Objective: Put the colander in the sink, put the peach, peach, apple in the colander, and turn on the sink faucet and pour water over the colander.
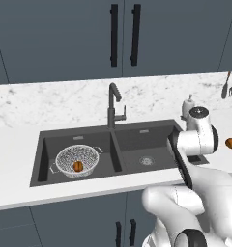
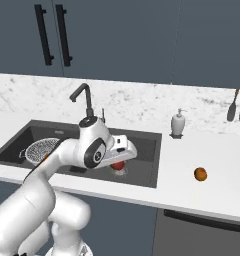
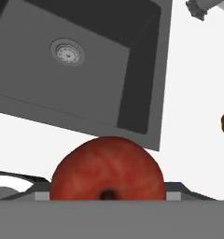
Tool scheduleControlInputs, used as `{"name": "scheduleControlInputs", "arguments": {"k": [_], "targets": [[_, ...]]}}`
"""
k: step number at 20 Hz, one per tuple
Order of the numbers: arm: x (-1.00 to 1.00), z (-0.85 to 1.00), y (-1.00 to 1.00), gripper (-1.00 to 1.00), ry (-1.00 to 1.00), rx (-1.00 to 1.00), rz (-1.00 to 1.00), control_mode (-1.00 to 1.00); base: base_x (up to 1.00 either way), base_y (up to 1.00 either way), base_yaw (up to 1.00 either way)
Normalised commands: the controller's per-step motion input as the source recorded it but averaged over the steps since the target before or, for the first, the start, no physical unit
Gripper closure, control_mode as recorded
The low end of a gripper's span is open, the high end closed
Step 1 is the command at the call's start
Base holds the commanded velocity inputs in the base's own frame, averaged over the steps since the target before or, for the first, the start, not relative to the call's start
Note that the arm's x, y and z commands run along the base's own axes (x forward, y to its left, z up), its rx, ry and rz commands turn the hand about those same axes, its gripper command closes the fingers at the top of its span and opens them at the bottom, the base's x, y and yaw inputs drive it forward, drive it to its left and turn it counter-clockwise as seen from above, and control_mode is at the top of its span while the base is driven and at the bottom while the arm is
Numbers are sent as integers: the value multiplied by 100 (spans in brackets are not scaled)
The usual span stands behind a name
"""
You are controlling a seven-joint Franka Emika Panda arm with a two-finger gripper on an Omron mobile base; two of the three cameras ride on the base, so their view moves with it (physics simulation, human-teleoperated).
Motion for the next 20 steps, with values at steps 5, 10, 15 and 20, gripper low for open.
{"name": "scheduleControlInputs", "arguments": {"k": [5, 10, 15, 20], "targets": [[0, 39, 99, 100, 0, -1, 20, -100, 0, 0, 0], [0, 29, 100, 100, 1, 0, 4, -100, 0, 0, 0], [0, 24, 100, 100, 1, 2, 0, -100, 0, 0, 0], [3, 11, 98, 100, 1, 9, -4, -100, 0, 0, 0]]}}
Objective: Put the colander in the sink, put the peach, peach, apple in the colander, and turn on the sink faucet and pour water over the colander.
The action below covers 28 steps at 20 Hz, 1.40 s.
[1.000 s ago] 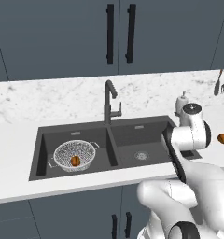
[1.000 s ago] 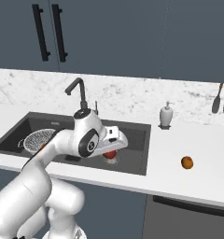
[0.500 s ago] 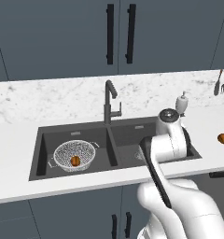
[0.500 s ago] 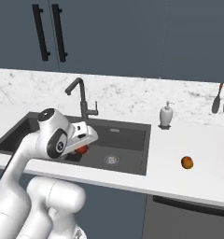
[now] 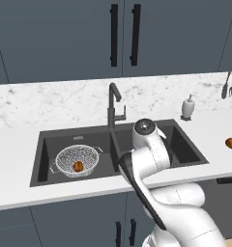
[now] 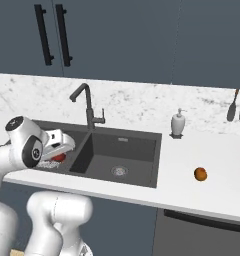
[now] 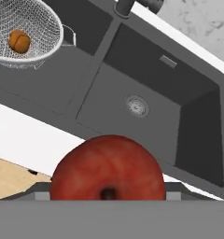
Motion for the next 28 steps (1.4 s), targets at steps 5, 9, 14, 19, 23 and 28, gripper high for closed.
{"name": "scheduleControlInputs", "arguments": {"k": [5, 9, 14, 19, 23, 28], "targets": [[32, 0, 80, 100, 0, 17, -24, -100, 0, 0, 0], [44, 0, 73, 100, 0, 27, -21, -100, 0, 0, 0], [64, 0, 65, 100, 13, 27, -17, -100, 0, 0, 0], [74, -14, 60, 100, 41, 19, -13, -100, 0, 0, 0], [65, -37, 64, 100, 44, 6, -13, -100, 0, 0, 0], [43, -44, 64, 100, 26, 0, -15, -100, 0, 0, 0]]}}
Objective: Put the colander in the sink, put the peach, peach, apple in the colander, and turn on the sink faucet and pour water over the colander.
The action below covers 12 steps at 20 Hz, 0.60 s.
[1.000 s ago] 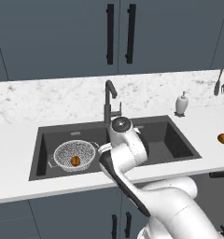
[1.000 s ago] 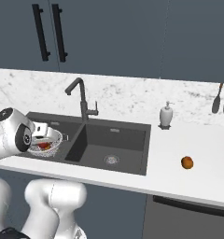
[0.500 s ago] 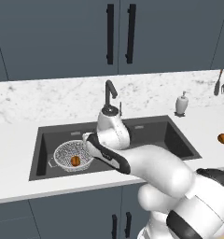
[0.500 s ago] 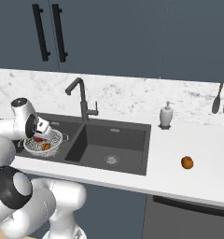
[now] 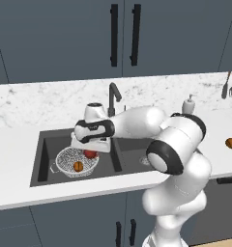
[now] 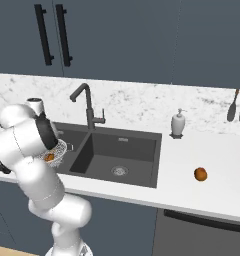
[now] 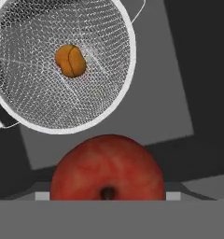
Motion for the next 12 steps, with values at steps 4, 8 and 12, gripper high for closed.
{"name": "scheduleControlInputs", "arguments": {"k": [4, 8, 12], "targets": [[41, -41, 50, 100, 8, 0, -22, -100, 0, 0, 0], [48, -39, 28, 100, 3, 0, -23, -100, 0, 0, 0], [35, -43, 26, 100, 0, 0, -22, -100, 0, 0, 0]]}}
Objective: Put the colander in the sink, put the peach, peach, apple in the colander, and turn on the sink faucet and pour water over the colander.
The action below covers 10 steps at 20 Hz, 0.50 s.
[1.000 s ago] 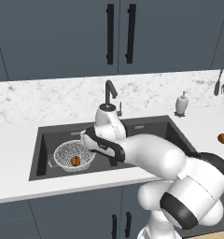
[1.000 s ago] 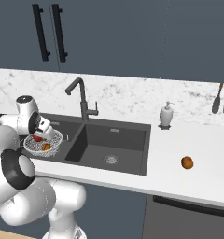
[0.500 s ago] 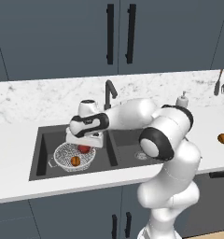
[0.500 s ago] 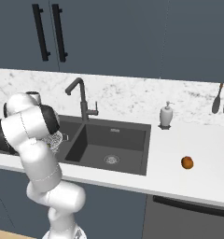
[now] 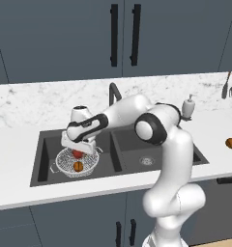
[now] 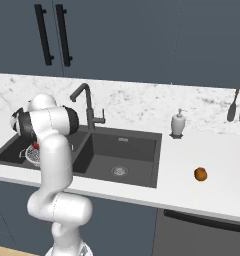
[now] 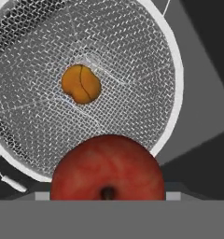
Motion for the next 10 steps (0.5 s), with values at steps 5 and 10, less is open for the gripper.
{"name": "scheduleControlInputs", "arguments": {"k": [5, 10], "targets": [[14, -34, 12, 100, 0, 0, -20, -100, 0, 0, 0], [6, -27, 0, 100, 0, 0, -20, -100, 0, 0, 0]]}}
